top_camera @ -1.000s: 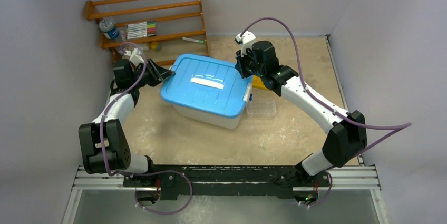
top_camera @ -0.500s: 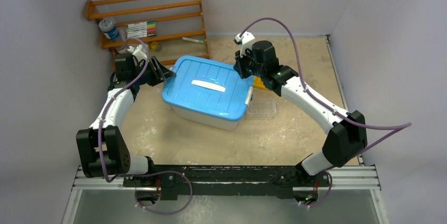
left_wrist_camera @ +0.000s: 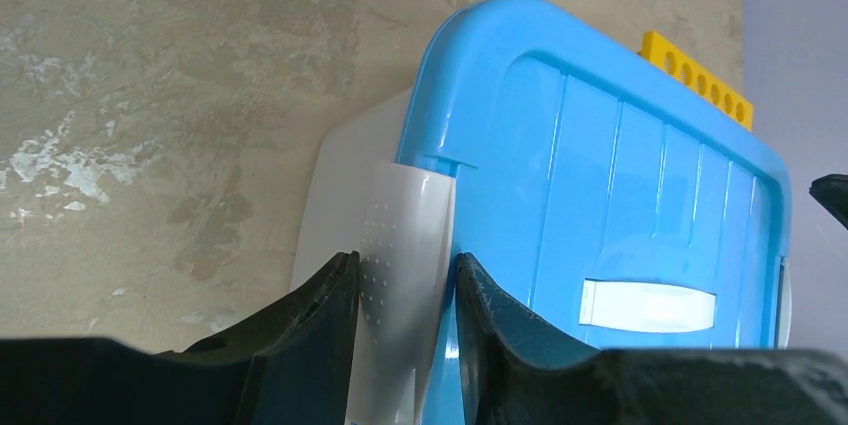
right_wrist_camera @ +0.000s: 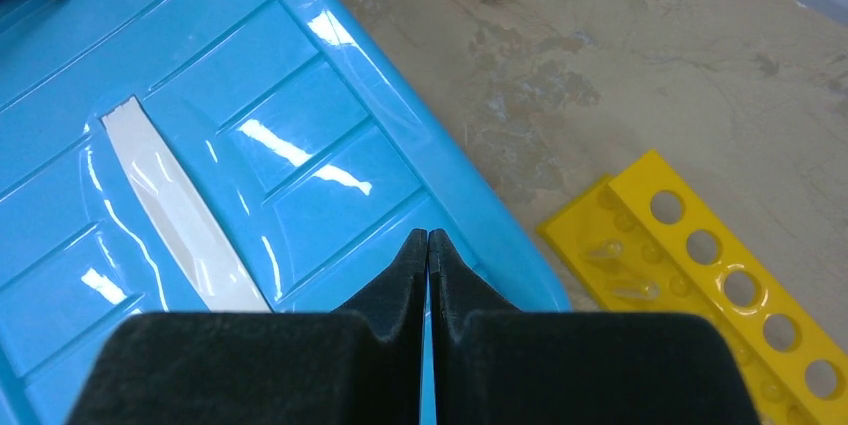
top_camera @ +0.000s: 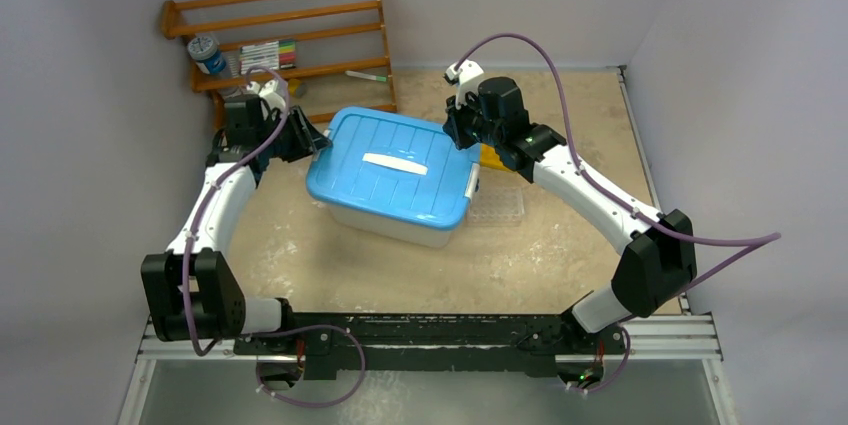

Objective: Organize the chemistry lab equipment

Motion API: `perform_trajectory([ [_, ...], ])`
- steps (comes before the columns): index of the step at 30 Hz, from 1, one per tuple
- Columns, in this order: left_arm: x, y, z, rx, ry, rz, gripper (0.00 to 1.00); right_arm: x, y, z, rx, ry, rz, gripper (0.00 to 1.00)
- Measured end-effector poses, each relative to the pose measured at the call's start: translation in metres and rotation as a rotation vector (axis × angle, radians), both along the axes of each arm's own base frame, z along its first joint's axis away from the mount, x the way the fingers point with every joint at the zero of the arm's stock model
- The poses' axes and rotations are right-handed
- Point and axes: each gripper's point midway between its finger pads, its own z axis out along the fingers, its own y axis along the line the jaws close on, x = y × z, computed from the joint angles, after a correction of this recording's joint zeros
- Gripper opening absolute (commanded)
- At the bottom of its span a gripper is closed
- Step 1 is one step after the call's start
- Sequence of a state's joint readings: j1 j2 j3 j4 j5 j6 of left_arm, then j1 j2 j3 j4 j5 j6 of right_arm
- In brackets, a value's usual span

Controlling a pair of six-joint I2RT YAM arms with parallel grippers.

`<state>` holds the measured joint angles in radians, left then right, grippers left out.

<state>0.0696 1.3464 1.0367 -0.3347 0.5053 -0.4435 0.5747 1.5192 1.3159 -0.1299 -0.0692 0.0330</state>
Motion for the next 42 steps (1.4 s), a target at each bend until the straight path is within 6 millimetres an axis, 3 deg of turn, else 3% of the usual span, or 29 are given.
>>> perform_trajectory([
  [11, -0.005, 0.005, 0.004, 0.09, 0.008, 0.095, 0.0, 0.0, -0.001, 0.0, -0.001, 0.0, -0.004, 0.03],
  [19, -0.013, 0.034, 0.016, 0.111, -0.013, 0.331, 0.0, 0.0, -0.001, -0.001, 0.002, 0.003, -0.009, 0.03],
  [22, -0.016, 0.045, 0.031, 0.101, -0.059, 0.42, 0.0, -0.002, -0.004, -0.004, -0.003, 0.01, -0.02, 0.03],
  [24, -0.014, 0.05, 0.042, 0.088, -0.098, 0.458, 0.08, -0.004, -0.007, -0.005, -0.003, 0.011, -0.033, 0.04],
  [27, -0.013, 0.052, 0.046, 0.084, -0.109, 0.474, 0.31, -0.008, -0.012, -0.002, 0.005, 0.008, -0.049, 0.08],
  [29, -0.013, 0.052, 0.045, 0.079, -0.105, 0.48, 0.45, -0.012, -0.017, -0.001, 0.01, 0.006, -0.066, 0.15],
  [34, -0.015, 0.054, 0.051, 0.08, -0.126, 0.491, 0.67, -0.02, -0.031, 0.006, 0.028, -0.009, -0.126, 0.35],
  [38, -0.017, 0.057, 0.071, 0.084, -0.175, 0.502, 0.75, -0.023, -0.042, 0.014, 0.041, -0.029, -0.176, 0.43],
  [42, -0.012, 0.06, 0.111, 0.075, -0.265, 0.52, 0.78, -0.025, -0.049, 0.018, 0.053, -0.037, -0.213, 0.45],
])
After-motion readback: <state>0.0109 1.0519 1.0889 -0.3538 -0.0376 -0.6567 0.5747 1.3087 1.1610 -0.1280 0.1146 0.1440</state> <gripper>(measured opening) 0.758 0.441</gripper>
